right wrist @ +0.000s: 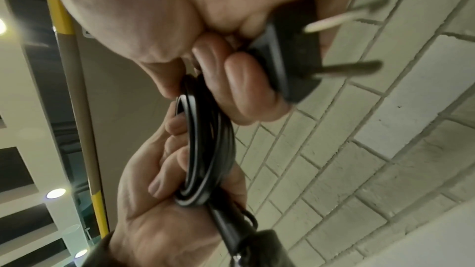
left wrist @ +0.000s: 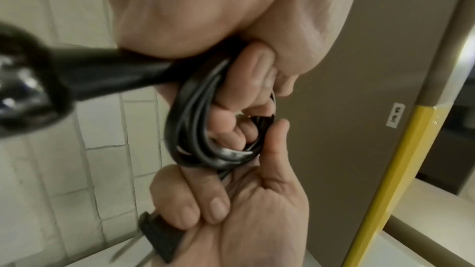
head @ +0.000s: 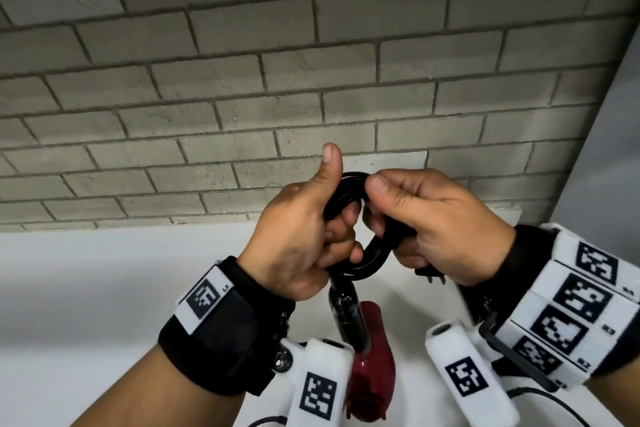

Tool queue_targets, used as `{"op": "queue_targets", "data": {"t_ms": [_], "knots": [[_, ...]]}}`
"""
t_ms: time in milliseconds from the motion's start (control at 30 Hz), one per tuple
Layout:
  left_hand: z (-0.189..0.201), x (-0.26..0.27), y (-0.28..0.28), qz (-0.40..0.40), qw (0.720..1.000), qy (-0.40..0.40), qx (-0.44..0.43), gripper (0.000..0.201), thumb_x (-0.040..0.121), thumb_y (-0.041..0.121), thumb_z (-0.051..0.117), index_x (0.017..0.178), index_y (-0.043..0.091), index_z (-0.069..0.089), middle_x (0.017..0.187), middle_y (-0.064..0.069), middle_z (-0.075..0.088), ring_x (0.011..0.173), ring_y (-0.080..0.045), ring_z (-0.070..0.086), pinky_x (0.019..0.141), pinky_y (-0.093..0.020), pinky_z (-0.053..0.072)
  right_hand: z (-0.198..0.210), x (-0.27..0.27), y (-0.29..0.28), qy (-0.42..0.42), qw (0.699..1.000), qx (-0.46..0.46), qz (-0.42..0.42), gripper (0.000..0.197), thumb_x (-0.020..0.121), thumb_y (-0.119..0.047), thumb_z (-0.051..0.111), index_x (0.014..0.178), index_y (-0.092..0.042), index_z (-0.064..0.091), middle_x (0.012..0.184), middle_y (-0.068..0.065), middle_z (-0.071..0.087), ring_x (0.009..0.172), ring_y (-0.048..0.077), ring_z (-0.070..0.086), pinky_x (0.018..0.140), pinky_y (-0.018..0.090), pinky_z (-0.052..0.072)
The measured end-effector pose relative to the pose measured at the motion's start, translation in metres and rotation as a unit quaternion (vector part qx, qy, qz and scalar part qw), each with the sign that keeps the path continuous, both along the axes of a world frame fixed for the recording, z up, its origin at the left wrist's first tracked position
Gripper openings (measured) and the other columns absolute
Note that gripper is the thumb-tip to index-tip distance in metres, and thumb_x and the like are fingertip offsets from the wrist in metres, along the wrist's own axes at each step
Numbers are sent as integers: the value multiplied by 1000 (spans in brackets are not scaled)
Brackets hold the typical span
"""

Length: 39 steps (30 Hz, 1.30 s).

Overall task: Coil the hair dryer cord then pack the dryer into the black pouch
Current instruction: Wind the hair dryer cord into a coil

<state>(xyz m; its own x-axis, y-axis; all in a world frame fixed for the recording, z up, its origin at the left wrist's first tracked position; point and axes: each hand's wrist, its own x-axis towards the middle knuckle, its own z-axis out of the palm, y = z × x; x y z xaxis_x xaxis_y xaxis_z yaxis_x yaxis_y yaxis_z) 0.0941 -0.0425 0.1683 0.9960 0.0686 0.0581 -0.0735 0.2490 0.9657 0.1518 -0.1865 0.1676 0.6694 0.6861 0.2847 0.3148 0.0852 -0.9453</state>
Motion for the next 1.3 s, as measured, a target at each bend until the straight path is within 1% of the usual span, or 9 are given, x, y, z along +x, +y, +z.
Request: {"op": "queue_targets", "data": {"t_ms": [167,333,533,633,733,833,933,1067,1300], "knots": [[0,-3,2,31,999,3,39,61,67,69,55,47,12,48,40,-2,32,28,-13,20,47,-27,33,17,5,-10,-230,961,-73,-131,51,83,-51,61,66,-3,59,51,9,51,46,22,44,46,32,38],[0,-4,6,-2,999,-29,42,54,73,60,63,54,11,50,35,5,25,28,-11,18,44,-26,27,34,16,-25,-94,989,46,-100,43,82,-34,69,53,-12,47,42,-4,30,39,15,22,42,26,25],[3,-4,15,25,999,-28,-9,48,73,54,61,57,13,44,40,3,22,29,-10,16,40,-21,27,9,17,-22,-146,981,-93,-85,13,85,-22,63,74,-18,70,80,-3,61,61,35,56,53,48,52],[3,-3,11,23,999,-27,-3,47,70,55,62,53,14,46,42,1,20,29,-11,16,40,-22,27,2,18,-14,-247,928,-239,-145,30,92,-39,52,69,-27,68,80,-9,63,71,4,62,69,23,51],[0,0,8,36,999,-19,-3,48,71,57,62,54,15,47,42,2,21,31,-12,16,41,-23,27,-1,14,-2,-85,973,-126,-172,31,97,-32,52,76,-17,69,59,0,71,54,6,64,56,21,50],[-2,4,5,60,998,-21,-1,49,75,58,59,58,14,46,38,4,22,30,-12,17,42,-23,28,-5,7,6,87,982,52,-156,26,97,-11,53,90,10,68,89,32,72,75,35,68,76,50,60],[-4,7,4,82,996,-29,-1,49,76,58,56,61,13,46,36,6,23,29,-11,18,44,-24,29,-5,0,6,163,974,116,-106,21,90,-2,54,94,17,63,99,37,69,82,36,66,81,51,54],[-9,13,1,96,994,-50,15,49,82,56,55,60,12,46,38,4,32,31,-12,29,40,-22,32,-13,-7,10,113,982,85,-126,36,60,3,85,88,0,62,90,25,74,77,33,70,79,45,57],[-19,24,3,125,988,-67,68,50,81,61,50,53,19,56,45,9,44,33,-12,31,43,-22,27,-22,-8,25,53,968,85,-229,23,60,-3,78,74,-10,61,66,18,66,60,23,59,61,40,51]]}}
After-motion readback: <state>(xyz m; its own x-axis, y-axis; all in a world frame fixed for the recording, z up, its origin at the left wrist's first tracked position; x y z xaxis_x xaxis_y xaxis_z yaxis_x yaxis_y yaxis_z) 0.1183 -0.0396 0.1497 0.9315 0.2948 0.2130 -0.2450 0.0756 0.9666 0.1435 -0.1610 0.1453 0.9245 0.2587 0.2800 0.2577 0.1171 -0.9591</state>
